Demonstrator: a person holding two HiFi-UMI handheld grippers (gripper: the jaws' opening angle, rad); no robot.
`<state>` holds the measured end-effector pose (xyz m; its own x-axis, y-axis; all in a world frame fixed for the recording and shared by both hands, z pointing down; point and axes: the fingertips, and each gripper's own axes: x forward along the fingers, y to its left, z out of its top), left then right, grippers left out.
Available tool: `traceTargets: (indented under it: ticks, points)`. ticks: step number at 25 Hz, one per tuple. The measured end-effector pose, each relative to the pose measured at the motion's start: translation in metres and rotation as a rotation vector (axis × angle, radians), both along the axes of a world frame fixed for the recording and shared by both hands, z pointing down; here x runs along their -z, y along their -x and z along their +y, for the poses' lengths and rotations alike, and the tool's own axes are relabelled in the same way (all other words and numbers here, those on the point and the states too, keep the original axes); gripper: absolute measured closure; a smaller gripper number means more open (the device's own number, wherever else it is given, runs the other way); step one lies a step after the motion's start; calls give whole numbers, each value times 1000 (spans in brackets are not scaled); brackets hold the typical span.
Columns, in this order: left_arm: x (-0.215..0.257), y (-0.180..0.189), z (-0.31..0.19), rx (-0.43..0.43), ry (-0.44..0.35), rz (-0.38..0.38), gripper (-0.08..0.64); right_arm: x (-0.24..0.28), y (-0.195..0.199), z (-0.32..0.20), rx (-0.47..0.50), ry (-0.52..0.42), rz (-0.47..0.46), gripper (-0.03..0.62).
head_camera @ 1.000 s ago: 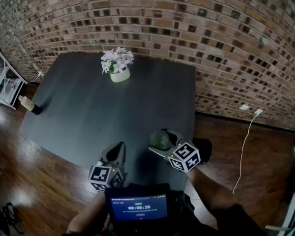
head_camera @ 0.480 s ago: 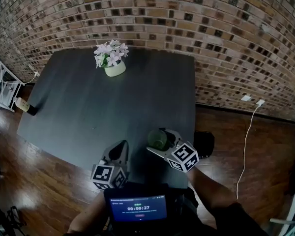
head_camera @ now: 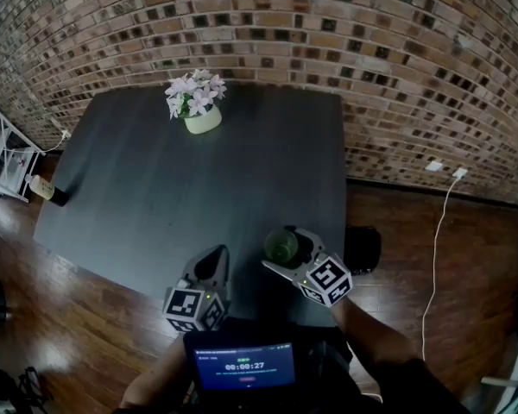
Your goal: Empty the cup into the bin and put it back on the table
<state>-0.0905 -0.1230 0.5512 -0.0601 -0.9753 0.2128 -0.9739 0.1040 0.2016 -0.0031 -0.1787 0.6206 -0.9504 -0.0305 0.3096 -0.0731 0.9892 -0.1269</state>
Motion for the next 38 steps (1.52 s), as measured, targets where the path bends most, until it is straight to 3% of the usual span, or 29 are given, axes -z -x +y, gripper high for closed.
traceTargets:
  ticks: [11,21,24,30,32,34,36,38]
  points:
    - [8,-7,2,4,-24,-8,567,4,-7,8,11,-38,6,149]
    - [62,-10,-2,2,-46,-3,568,73,-32,-4,-44,7,-33,150]
    - [78,-12,-7,-14,-67,6,568,96,-38,-6,-48,25,-62,223]
    - [94,-14,-20,-45,-92,-4,568,120,-44,-15,-65,21,-73,224]
    - [97,-17,-21,-56,-94,-1,568,121,-47,-15,-75,25,-64,275]
    - [102,-18,-24,-58,-95,35,568,128,-50,-16,-78,27,-56,275]
    - [112,-20,-28,-68,-109,62,568,139,-52,-18,-78,27,-60,343]
    - [126,-22,-31,-84,-136,52,568,150,-53,-21,-82,32,-69,365]
